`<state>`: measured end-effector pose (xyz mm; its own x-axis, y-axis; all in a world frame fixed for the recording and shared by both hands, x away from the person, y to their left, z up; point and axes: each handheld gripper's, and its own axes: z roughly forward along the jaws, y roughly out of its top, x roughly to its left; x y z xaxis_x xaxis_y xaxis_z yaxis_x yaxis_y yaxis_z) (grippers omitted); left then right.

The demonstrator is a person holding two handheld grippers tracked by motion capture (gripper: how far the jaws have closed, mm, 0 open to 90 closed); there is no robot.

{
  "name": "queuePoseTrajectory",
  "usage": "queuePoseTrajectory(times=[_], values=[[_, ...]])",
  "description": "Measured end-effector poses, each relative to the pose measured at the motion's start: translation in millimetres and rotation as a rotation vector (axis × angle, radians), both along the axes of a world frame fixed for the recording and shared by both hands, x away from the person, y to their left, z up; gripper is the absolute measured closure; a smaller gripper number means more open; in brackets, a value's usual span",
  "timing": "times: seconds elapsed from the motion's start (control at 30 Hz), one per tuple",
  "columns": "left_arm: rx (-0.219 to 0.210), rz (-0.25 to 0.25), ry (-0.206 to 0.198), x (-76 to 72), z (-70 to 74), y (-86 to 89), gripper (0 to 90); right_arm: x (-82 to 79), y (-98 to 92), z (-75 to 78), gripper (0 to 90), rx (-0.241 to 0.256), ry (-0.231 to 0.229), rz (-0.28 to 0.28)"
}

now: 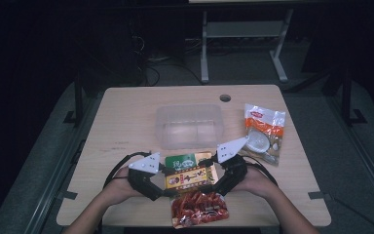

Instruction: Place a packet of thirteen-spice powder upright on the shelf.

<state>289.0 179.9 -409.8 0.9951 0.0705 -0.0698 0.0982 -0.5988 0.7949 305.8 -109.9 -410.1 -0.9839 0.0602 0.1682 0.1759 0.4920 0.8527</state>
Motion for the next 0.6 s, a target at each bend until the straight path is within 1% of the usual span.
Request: queuePoseTrajectory(times=[0.03,0.07,0.2,0.27,0.33,0.6], values=[[-0.007,-0.002,0.001,-0.1,-0.5,0.0,31.8,0.0,0.4,-0.9,18.2,-0.001,0.000,0.004],[-0.009,-0.002,0.002,0.0,-0.6,-0.1,31.9,-0.4,0.5,-1.1,18.8,0.000,0.007,0.007],[-0.018,-0.005,0.007,0.2,-0.7,0.0,31.9,-0.6,1.4,-1.1,20.7,0.015,0.010,0.010],[-0.018,-0.005,0.000,-0.1,-0.6,-0.1,31.8,0.0,1.0,-1.2,23.3,0.022,0.002,0.014],[-0.019,-0.008,-0.002,-0.3,-0.5,0.2,31.8,-1.1,0.5,-0.9,24.9,0.034,0.008,0.008],[-0.031,-0.010,-0.001,-0.3,0.0,0.7,31.8,-0.9,-1.2,0.0,27.1,0.047,0.005,0.008]])
